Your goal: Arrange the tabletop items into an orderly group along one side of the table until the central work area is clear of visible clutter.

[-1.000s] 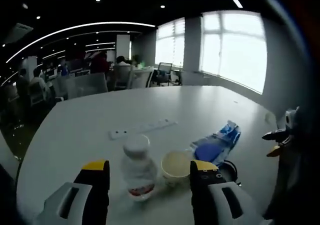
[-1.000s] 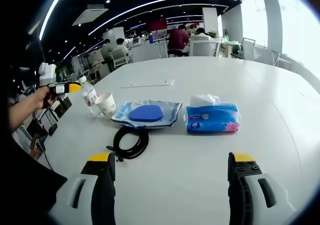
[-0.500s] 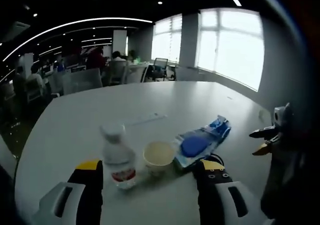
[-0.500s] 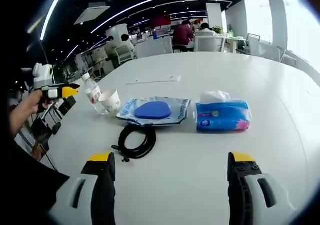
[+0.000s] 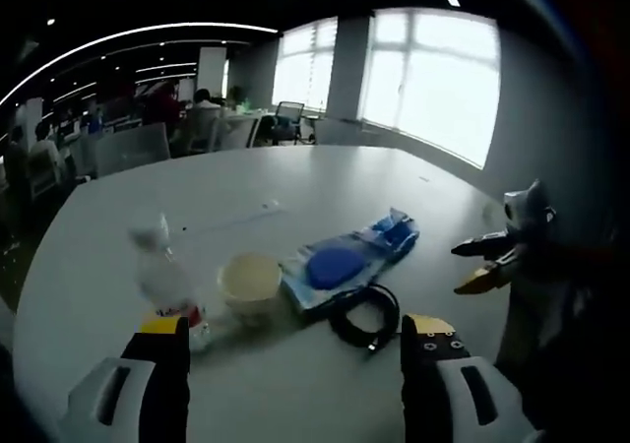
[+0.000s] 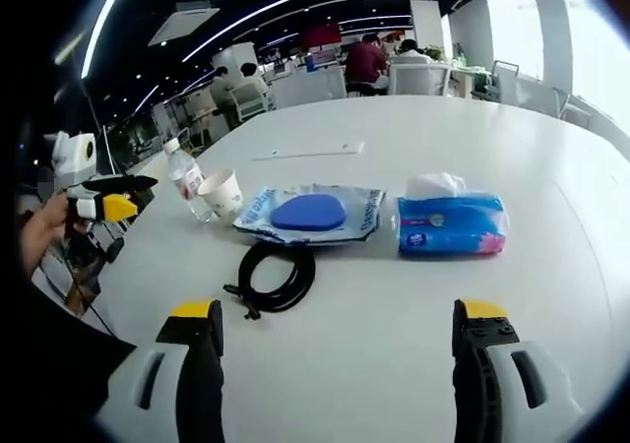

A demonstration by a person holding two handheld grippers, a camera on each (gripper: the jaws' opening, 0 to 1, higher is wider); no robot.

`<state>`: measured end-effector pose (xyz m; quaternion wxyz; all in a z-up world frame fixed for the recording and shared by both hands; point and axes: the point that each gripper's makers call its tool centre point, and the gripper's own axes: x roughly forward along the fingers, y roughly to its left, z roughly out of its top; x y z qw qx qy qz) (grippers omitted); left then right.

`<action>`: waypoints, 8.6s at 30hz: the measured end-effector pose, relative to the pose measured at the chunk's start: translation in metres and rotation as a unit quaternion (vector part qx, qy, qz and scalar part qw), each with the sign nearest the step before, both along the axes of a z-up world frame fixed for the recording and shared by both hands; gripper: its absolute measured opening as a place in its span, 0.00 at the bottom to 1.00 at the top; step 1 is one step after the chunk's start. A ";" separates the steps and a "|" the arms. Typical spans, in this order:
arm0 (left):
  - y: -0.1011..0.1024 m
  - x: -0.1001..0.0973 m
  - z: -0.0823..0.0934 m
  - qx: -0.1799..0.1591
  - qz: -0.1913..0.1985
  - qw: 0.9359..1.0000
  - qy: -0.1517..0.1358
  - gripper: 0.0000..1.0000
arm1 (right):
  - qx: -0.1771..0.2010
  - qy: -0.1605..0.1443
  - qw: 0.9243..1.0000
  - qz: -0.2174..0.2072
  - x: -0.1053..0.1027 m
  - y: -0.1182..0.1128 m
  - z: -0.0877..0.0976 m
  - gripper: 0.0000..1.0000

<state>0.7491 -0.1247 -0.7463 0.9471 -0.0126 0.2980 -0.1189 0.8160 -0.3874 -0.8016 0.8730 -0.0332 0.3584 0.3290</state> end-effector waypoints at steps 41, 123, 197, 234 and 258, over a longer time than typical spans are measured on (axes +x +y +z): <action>-0.089 0.028 -0.090 -0.092 -0.045 0.988 0.118 0.61 | -0.013 0.024 0.996 0.083 -0.003 0.069 -0.043 0.53; -0.112 0.042 -0.104 -0.072 -0.030 0.986 0.151 0.01 | 0.047 0.107 0.984 -0.133 0.000 0.057 -0.059 0.00; -0.208 0.089 -0.092 -0.093 -0.071 0.983 0.141 0.01 | 0.037 0.100 0.975 -0.195 0.038 -0.037 -0.046 0.00; -0.194 0.084 -0.106 -0.062 -0.072 0.988 0.123 0.25 | -0.022 0.033 0.993 -0.113 0.051 -0.033 -0.058 0.14; -0.126 0.038 -0.057 -0.034 -0.052 0.997 0.051 0.57 | 0.007 -0.030 0.999 -0.026 0.036 -0.031 -0.006 0.62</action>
